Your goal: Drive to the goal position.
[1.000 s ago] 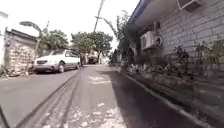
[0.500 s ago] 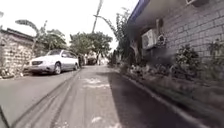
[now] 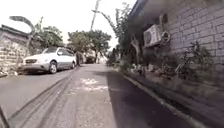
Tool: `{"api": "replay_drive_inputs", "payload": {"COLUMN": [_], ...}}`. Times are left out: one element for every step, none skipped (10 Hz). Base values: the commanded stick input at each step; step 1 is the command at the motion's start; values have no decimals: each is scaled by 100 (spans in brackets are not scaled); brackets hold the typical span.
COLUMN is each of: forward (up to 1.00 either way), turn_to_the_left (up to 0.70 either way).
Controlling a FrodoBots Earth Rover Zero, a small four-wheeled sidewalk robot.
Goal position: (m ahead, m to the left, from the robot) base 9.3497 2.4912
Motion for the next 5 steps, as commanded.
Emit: {"api": "replay_drive_inputs", "payload": {"forward": [70, 70, 70, 70, 70], "turn_to_the_left": [2, 2, 2, 2, 2]}}
